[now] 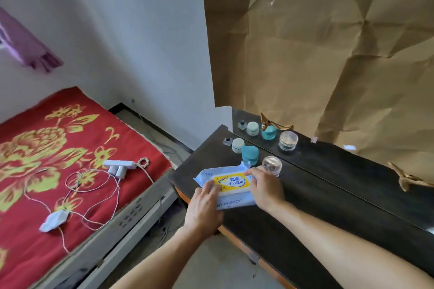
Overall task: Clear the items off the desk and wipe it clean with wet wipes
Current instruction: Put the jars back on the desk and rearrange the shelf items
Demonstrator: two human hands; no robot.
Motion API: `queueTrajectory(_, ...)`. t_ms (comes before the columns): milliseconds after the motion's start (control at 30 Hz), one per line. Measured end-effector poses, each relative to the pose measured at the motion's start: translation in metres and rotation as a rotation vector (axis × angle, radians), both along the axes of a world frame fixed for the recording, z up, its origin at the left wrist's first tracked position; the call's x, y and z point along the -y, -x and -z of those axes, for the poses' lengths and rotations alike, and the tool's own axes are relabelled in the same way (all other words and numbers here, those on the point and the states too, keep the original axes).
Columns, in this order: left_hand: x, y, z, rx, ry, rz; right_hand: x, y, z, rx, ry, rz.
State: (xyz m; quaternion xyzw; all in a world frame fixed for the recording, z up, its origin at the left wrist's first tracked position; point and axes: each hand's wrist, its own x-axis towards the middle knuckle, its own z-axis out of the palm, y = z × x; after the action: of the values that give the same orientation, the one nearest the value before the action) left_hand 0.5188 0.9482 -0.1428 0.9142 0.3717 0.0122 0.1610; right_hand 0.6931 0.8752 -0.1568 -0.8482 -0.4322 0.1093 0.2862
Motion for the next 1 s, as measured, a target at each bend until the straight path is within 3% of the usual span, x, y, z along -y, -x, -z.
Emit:
queueTrajectory(300, -0.096, -0.015, 0.039, -0.062, 0.114, -0.071, -0.113, -0.018, 0.038, -0.055, 0.145, -0.051)
queueTrajectory(667, -0.218, -0.037, 0.091, -0.217, 0.251, 0.126, -0.243, -0.047, 0.085, -0.212, 0.241, 0.116)
queueTrajectory(867, -0.239, -0.053, 0.097, -0.365, 0.211, 0.329, -0.267, -0.06, 0.101, -0.134, 0.269, 0.105)
queueTrajectory(1000, -0.246, -0.076, 0.089, -0.321, 0.146, 0.419, -0.252, -0.059, 0.096, -0.022, 0.173, 0.103)
